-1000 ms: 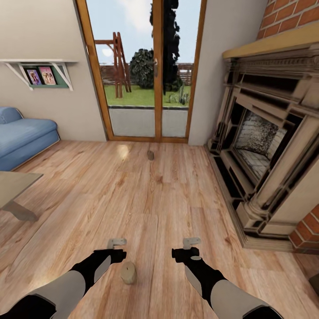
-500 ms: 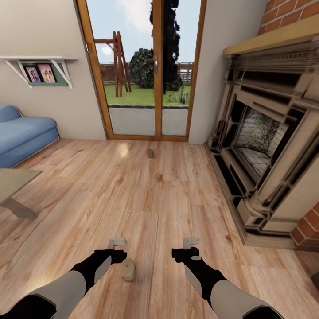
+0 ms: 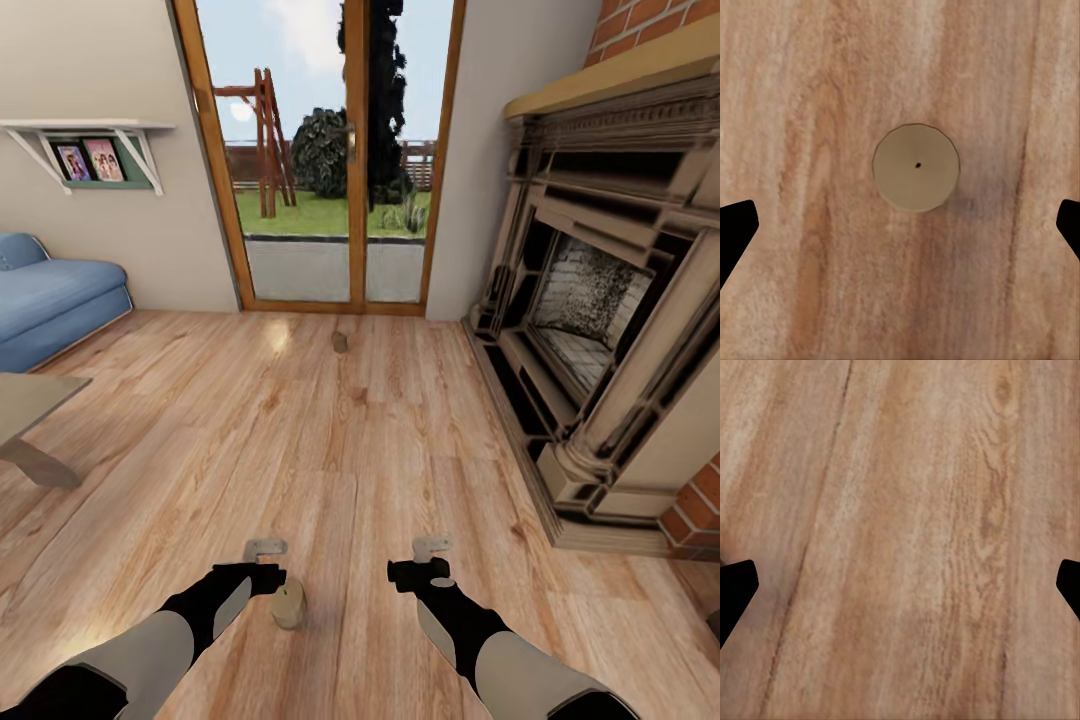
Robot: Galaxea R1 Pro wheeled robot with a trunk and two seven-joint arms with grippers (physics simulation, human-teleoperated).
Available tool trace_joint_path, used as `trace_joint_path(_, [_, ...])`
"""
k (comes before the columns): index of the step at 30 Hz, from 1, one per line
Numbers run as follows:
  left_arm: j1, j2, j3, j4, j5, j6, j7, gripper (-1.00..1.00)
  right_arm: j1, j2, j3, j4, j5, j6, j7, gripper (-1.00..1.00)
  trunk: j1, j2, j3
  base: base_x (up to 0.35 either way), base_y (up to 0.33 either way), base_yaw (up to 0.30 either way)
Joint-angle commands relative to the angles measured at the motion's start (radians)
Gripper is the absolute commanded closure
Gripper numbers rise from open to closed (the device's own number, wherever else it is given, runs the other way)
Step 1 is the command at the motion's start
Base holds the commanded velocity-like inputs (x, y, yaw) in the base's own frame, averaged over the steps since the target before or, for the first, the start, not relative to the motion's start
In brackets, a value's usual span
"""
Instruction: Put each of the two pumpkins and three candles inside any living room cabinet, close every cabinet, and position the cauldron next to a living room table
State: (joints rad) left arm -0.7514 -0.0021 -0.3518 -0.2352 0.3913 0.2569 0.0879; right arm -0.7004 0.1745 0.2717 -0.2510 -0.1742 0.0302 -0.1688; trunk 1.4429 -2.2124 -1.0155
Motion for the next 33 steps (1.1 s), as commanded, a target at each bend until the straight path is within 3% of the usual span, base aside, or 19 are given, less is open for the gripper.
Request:
trace_joint_path(1, [0.0,0.001,-0.008,-0.002,0.011,0.006,0.007,-1.0,-0.001,0.0,0.008,-0.004,-0.009,0.008,-0.011,-1.0,0.004,-0.008,-0.004,0.0,0.0,0.0])
trace_joint_path(12, [0.0,-0.007,-0.008,-0.002,0.01,0.01,0.005,-1.0,-0.001,0.0,0.009,-0.028,-0.008,0.059,-0.021,-1.0,0.046,-0.085,-0.038,0.0,0.0,0.0])
trace_joint_path(18, [0.0,-0.011,-0.009,0.0,0.009,0.009,-0.053,-1.0,-0.001,0.0,0.009,-0.029,-0.008,0.071,-0.021,-1.0,0.069,-0.127,-0.057,0.0,0.0,0.0])
trace_joint_path(27, [0.0,-0.012,-0.009,0.004,0.009,0.005,-0.077,-1.0,-0.001,0.0,0.009,-0.03,-0.008,0.073,-0.021,-1.0,0.069,-0.127,-0.057,0.009,0.0,0.0])
trace_joint_path(33, [0.0,-0.013,-0.009,0.005,0.009,0.005,-0.077,-1.0,-0.001,0.0,0.009,-0.03,-0.008,0.073,-0.02,-1.0,0.069,-0.127,-0.057,0.293,0.0,0.0])
